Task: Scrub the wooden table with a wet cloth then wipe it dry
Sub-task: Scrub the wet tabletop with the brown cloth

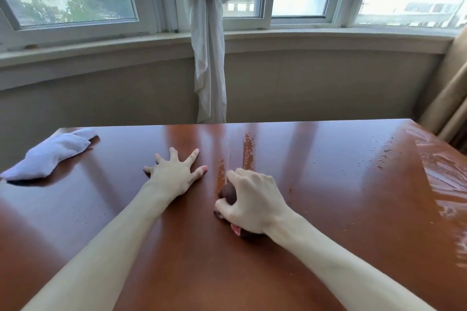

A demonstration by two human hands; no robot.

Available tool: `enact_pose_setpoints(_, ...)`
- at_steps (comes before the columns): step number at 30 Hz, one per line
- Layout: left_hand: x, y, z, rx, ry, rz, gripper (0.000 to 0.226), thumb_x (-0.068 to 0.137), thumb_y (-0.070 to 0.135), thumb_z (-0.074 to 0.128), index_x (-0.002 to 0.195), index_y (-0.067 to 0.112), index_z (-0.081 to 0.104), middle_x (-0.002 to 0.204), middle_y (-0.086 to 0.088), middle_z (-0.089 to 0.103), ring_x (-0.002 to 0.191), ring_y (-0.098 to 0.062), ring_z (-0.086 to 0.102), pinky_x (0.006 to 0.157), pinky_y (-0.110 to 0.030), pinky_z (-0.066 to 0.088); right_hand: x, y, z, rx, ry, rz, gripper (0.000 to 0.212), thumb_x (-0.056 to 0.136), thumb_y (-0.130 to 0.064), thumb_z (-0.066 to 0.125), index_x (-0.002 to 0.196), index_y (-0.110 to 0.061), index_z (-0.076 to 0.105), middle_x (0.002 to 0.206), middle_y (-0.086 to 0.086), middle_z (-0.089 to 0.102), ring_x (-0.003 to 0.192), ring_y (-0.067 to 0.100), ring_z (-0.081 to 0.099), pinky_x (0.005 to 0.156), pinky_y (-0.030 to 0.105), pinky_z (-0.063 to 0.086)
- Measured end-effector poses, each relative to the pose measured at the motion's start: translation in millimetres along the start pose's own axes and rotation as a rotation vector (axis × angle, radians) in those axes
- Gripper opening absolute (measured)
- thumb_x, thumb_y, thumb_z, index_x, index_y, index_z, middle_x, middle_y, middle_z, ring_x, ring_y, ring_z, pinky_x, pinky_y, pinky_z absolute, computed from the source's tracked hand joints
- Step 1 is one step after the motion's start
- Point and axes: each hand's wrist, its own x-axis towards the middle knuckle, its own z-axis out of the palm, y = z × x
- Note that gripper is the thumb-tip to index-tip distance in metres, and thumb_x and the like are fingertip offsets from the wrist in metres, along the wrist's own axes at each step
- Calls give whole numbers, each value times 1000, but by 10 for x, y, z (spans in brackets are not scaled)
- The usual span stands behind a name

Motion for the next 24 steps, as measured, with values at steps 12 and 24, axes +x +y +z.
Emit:
enact_pose_setpoints(12, 88, -21, 74, 188, 1, 52, 62, 104, 54, 18, 154, 48, -16, 163, -20, -2, 143, -57, 16, 98, -66, 41, 1440, 1338, 23, -84, 150, 364, 25, 79, -50, 58, 80, -25, 58, 87, -3, 70, 86, 30, 64, 76, 36, 45)
enact_pose_setpoints(24, 49, 3, 19, 92, 5, 11, 65, 100, 67, 14, 155, 48, -15, 164, -15, 3, 147, -52, 13, 103, -66, 38, 1090, 1284, -8, -119, 197, 347, 27, 79, -52, 55, 78, -25, 51, 81, -4, 60, 80, 27, 62, 73, 36, 48)
